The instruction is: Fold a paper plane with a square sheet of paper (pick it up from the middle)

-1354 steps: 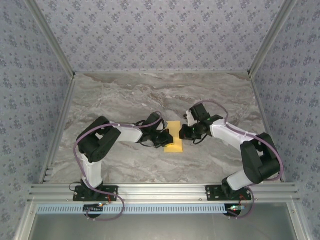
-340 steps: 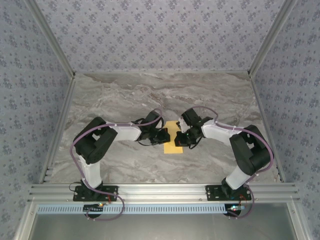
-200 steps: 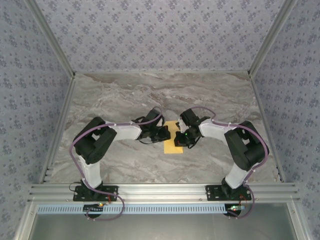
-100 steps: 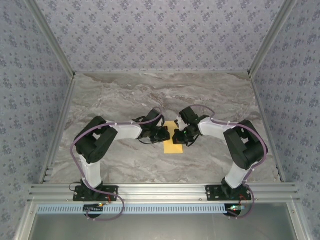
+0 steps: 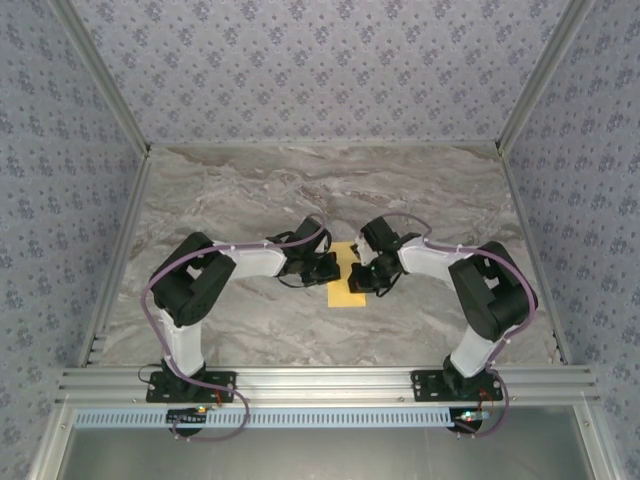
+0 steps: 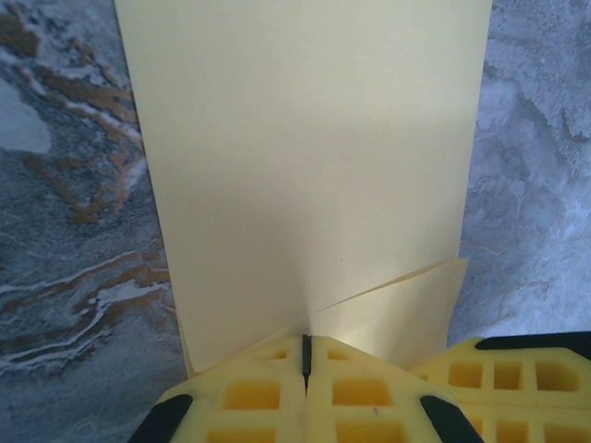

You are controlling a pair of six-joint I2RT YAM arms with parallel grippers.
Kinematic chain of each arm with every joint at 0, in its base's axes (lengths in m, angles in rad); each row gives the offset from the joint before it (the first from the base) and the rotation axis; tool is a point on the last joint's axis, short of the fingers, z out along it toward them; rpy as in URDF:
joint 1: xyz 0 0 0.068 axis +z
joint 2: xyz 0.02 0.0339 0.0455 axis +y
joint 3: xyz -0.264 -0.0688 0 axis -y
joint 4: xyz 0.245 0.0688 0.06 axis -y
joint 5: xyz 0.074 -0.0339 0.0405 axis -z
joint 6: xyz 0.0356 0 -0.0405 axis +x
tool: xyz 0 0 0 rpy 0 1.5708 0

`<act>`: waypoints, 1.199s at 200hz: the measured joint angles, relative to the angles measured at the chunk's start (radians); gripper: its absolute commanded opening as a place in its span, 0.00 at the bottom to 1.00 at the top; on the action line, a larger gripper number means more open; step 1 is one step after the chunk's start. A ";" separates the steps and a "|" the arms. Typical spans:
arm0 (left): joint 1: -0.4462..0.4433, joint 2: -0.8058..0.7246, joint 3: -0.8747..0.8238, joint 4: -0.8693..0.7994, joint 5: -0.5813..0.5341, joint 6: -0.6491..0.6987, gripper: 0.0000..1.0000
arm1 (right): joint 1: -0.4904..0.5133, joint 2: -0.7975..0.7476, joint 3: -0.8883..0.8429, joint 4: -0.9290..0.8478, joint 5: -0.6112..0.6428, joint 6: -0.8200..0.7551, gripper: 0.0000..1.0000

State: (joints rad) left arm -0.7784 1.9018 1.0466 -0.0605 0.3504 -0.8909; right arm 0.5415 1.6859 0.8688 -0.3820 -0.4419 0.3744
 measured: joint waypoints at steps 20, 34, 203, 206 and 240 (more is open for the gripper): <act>0.000 0.000 0.000 0.000 0.000 0.000 0.00 | -0.003 -0.024 -0.023 -0.018 0.000 -0.011 0.00; 0.000 0.000 0.000 0.000 0.000 -0.001 0.00 | -0.006 -0.040 -0.040 -0.025 -0.001 -0.020 0.00; 0.000 0.002 0.004 0.002 0.009 -0.011 0.01 | -0.047 -0.210 -0.159 -0.097 0.024 0.011 0.03; 0.000 0.002 0.006 -0.001 0.011 -0.011 0.02 | -0.053 -0.219 -0.159 -0.097 0.027 0.019 0.05; 0.000 0.002 0.051 -0.047 0.012 -0.003 0.34 | -0.141 -0.286 -0.159 -0.030 0.016 0.090 0.31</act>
State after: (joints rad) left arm -0.7784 1.9041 1.0981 -0.1074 0.3622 -0.8936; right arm 0.4004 1.3994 0.7094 -0.4122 -0.4263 0.4641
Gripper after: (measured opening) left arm 0.244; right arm 0.218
